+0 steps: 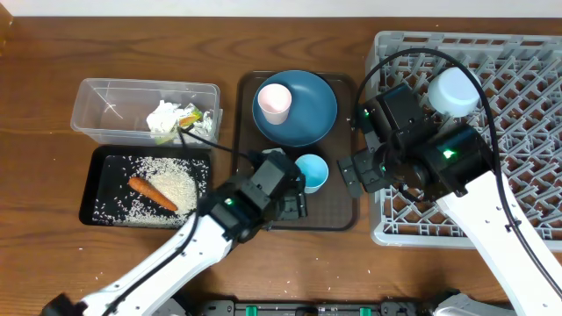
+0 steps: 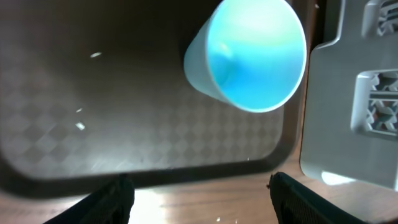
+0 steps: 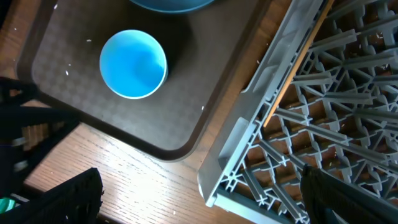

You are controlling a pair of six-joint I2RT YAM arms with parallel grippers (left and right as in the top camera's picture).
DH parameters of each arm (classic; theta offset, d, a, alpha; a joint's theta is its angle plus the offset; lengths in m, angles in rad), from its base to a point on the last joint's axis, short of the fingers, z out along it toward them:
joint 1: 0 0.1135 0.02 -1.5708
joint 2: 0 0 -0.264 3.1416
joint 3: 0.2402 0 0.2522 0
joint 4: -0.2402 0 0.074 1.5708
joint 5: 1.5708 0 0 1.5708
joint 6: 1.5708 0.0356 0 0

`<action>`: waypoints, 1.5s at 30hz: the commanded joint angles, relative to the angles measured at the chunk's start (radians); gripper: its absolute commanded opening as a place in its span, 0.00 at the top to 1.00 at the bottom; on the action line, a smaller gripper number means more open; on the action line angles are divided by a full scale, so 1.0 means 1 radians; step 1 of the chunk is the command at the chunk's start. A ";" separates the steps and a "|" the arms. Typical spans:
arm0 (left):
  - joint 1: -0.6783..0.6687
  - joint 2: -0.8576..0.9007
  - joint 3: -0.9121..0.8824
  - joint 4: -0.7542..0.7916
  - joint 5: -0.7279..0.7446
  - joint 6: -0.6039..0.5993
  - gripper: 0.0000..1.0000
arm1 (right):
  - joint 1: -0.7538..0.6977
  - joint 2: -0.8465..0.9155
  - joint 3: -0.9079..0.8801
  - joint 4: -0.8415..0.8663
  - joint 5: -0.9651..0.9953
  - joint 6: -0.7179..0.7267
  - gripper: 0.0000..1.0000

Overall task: Sort waste into correct bins and load items into the dishwasher rack
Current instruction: 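Reach the left gripper right toward the light-blue cup on the brown tray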

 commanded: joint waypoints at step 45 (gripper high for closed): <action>0.082 -0.183 0.034 -0.142 -0.367 0.168 0.27 | -0.010 -0.006 0.008 -0.001 0.010 0.015 0.01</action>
